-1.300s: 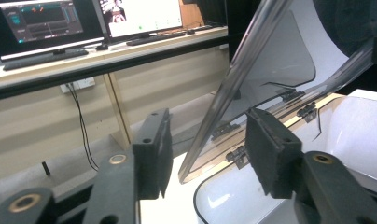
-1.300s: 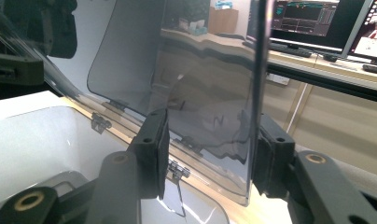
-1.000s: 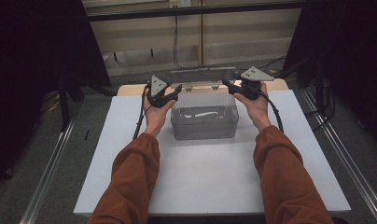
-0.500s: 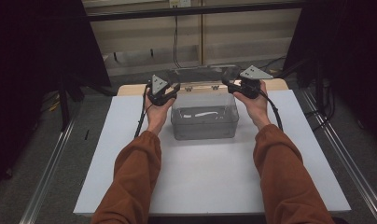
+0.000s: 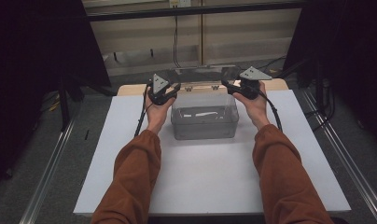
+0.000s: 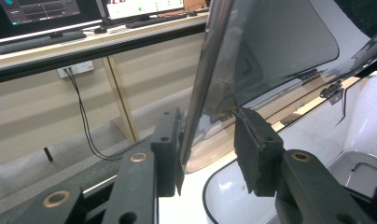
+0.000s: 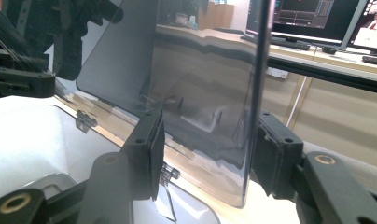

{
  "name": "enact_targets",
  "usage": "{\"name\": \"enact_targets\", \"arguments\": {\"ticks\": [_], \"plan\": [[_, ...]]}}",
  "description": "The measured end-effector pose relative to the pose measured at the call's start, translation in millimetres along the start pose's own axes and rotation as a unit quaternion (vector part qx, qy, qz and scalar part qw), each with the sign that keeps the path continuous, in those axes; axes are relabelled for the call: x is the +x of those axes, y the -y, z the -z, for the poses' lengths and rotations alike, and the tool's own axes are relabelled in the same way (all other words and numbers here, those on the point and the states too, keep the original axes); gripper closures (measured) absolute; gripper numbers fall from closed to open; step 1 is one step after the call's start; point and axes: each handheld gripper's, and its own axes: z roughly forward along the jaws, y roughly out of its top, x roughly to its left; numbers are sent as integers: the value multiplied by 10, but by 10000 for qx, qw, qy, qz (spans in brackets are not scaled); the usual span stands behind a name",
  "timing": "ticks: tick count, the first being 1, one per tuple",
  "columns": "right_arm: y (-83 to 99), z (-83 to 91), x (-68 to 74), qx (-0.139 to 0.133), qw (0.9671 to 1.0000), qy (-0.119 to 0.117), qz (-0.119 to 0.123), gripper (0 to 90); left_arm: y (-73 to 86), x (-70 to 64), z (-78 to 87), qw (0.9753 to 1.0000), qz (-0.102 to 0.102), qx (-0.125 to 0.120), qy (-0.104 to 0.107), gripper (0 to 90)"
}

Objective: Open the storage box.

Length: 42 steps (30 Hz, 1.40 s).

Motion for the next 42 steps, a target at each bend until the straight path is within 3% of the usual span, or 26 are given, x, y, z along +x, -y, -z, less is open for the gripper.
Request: {"name": "enact_targets", "arguments": {"ticks": [11,19,26,29,35,37,42], "plan": [[141,-88,-53,202,9998,22,-76,482,-6,39,-26,10000,52,-17,-14,649],[152,-149,-35,321,9995,7,21,482,-17,66,-65,10000,-18,62,-49,659],[155,-195,-59,275,9996,46,-91,501,-20,79,-98,9997,228,75,-5,653],[156,-217,-62,255,9995,79,-166,496,-19,70,-115,9993,376,81,26,611],[161,-231,-56,226,9994,88,-242,479,-36,35,-138,9991,371,179,24,527],[158,-241,-50,236,9994,109,-246,469,-37,19,-156,9988,474,154,19,489],[162,-260,-59,228,9993,124,-282,469,-48,23,-162,9988,446,215,24,479]]}}
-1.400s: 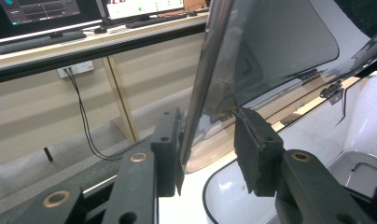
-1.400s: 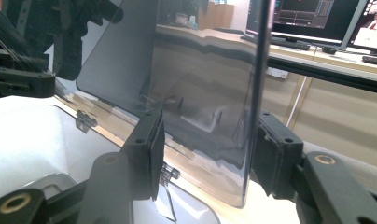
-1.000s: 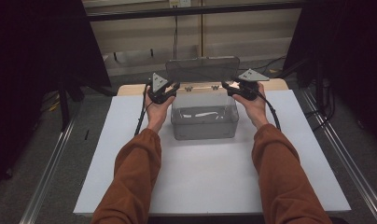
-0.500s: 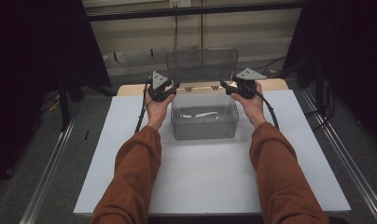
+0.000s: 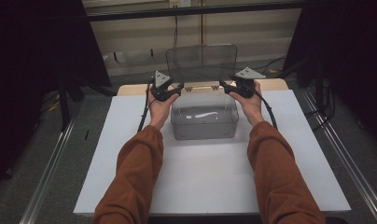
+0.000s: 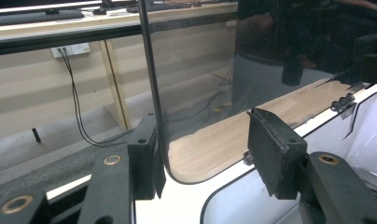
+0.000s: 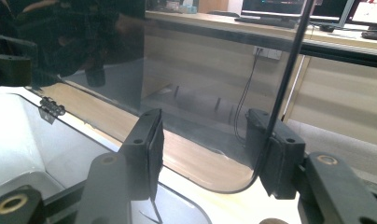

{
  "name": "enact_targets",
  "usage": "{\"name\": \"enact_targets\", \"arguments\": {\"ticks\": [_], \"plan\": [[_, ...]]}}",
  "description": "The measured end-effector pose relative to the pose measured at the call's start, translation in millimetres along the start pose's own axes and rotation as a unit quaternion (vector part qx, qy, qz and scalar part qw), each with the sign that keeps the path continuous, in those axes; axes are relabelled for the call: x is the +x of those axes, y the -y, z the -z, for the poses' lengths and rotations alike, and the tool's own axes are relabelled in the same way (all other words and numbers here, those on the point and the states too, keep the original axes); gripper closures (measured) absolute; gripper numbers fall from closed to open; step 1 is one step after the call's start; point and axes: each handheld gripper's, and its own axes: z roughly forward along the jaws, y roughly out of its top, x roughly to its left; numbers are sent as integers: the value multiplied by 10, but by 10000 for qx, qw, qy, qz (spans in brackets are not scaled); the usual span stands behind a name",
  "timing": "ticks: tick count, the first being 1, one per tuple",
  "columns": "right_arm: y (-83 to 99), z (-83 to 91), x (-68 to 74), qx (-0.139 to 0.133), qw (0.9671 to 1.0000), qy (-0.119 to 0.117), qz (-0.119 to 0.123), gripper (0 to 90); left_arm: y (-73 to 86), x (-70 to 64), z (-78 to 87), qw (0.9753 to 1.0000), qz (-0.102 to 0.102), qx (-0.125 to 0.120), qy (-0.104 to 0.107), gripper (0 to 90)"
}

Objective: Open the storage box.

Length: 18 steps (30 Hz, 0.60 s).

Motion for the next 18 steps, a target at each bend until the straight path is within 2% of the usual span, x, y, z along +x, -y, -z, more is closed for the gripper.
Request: {"name": "enact_targets", "arguments": {"ticks": [18], "plan": [[1,-73,5,36,9999,59,-119,420,35,20,-44,10000,11,62,4,464]]}}
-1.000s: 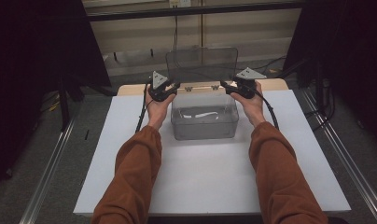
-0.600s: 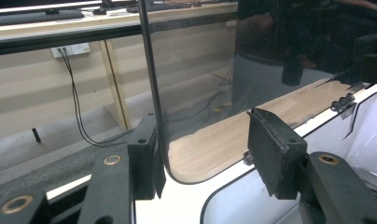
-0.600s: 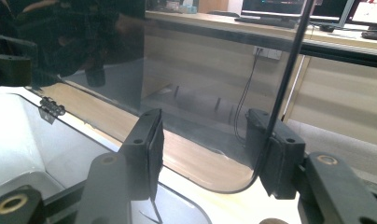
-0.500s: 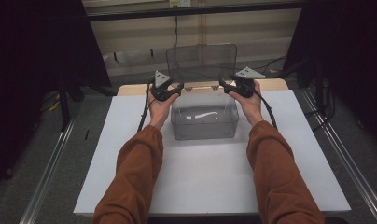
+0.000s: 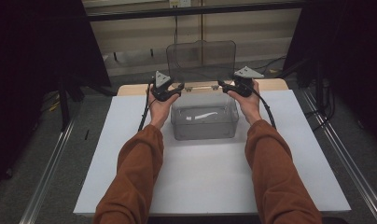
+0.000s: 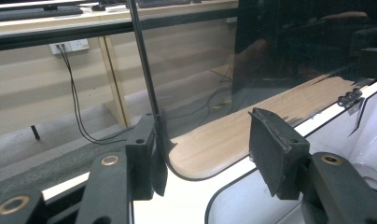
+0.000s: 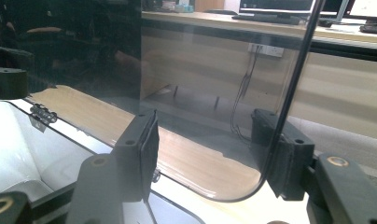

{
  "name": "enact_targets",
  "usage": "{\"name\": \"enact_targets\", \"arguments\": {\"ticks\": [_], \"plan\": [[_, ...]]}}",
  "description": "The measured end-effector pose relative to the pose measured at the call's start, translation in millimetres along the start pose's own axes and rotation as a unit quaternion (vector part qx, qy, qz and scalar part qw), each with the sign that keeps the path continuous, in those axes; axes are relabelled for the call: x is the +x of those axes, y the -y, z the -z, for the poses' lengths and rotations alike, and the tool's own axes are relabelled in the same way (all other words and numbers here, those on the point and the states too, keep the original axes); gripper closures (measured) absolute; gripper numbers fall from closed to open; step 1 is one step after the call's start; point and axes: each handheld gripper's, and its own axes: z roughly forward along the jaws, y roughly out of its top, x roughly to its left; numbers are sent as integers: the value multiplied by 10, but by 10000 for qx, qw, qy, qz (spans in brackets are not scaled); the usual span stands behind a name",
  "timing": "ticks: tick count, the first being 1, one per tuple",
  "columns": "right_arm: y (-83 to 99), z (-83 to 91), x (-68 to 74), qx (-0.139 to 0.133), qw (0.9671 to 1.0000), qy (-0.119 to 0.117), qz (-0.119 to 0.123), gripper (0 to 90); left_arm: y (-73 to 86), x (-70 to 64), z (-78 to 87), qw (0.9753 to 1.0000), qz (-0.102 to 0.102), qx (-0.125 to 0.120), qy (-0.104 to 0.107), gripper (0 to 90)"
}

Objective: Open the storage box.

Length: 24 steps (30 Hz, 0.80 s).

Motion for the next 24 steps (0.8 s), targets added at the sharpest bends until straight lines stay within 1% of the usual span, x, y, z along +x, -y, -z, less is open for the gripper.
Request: {"name": "enact_targets", "arguments": {"ticks": [1,3,6,9,13,16,19,21,23,24], "plan": [[0,-3,-2,1,10000,-3,5,417,0,-5,-5,10000,12,-4,4,463],[4,-8,-3,8,10000,-1,-14,415,-1,-12,-6,10000,-34,34,26,439],[21,-14,-7,25,10000,-18,-48,410,-1,-18,-7,10000,-19,32,29,421],[26,-24,10,15,10000,-10,-54,379,5,-25,-17,10000,68,0,30,420],[36,-35,15,8,10000,18,-69,372,6,-28,-19,9999,-2,85,65,369],[44,-41,16,22,10000,21,-93,371,11,-28,-28,9999,50,105,58,362],[52,-50,17,39,10000,31,-66,363,17,-39,-34,9999,78,113,33,348],[57,-51,15,59,10000,37,-67,364,25,-28,-40,9999,106,99,68,344],[71,-57,13,83,9999,44,-50,361,30,-27,-44,9999,95,127,65,343],[80,-62,14,97,9999,48,-78,358,34,-22,-47,9999,75,140,58,341]]}}
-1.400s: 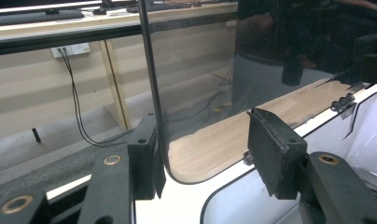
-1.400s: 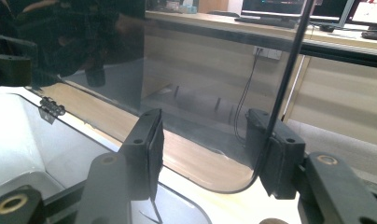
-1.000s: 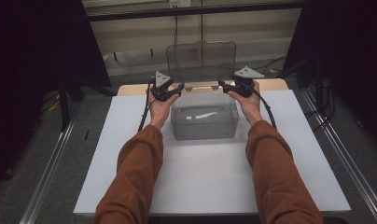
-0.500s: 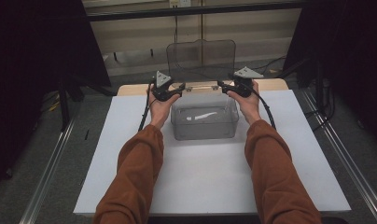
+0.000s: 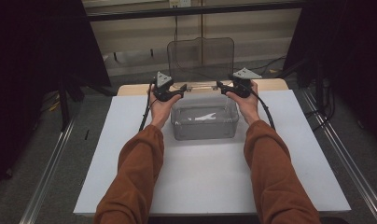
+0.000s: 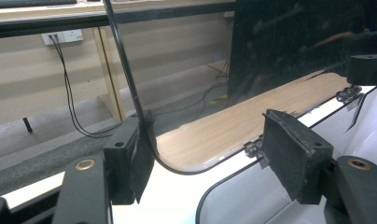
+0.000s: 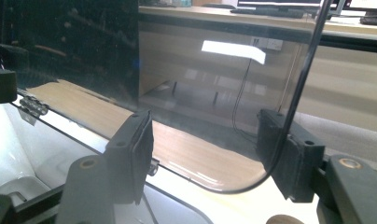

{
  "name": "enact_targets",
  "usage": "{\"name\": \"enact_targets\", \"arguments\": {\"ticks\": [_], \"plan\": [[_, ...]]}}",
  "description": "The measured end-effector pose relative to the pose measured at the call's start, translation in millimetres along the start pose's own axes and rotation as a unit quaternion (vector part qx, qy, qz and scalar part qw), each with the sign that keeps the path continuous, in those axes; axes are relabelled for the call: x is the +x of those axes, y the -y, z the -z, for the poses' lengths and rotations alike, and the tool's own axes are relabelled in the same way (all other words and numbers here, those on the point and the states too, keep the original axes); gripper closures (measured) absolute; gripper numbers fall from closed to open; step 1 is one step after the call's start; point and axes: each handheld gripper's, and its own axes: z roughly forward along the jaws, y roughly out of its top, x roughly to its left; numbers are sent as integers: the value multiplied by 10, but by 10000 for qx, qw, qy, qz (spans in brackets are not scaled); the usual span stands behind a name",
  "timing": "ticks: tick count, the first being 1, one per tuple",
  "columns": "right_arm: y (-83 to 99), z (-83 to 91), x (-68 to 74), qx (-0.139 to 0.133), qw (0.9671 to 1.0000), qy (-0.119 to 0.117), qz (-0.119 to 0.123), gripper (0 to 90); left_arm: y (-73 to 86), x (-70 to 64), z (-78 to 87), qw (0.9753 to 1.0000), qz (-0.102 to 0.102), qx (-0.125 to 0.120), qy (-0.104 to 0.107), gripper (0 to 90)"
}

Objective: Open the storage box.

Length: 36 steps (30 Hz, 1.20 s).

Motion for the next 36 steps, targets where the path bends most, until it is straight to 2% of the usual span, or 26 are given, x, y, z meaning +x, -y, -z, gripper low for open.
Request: {"name": "enact_targets", "arguments": {"ticks": [4,10,13,16,20,22,24,25,26,28,31,33,36], "plan": [[7,-11,-9,15,10000,-15,-95,352,18,6,-6,10000,44,33,28,324],[19,-12,-14,2,9998,-20,-198,345,30,13,-13,9997,239,45,88,310],[28,-15,-19,4,9996,-37,-289,341,48,-3,-20,9998,60,202,72,273],[38,-21,-19,2,9992,-38,-404,330,67,9,-28,9995,206,214,128,270],[59,-25,-32,9,9985,9,-549,297,99,14,-39,9990,251,345,147,247],[71,-35,-38,17,9976,27,-698,284,122,16,-53,9987,245,404,169,239],[94,-45,-54,5,9958,-26,-915,287,145,-7,-76,9982,285,435,286,250],[96,-47,-53,-2,9958,-14,-917,287,153,-35,-90,9983,262,446,268,258],[93,-48,-47,-4,9961,-4,-879,286,164,-49,-106,9982,215,456,335,261],[90,-48,-47,5,9962,-5,-874,285,180,-50,-111,9979,192,476,402,331],[92,-43,-56,37,9953,-38,-972,283,177,-39,-99,9974,210,505,468,337],[97,-45,-57,26,9949,-42,-1009,284,178,-44,-95,9973,307,482,468,327],[97,-46,-54,26,9948,-31,-1016,284,176,-45,-95,9973,284,490,477,324]]}}
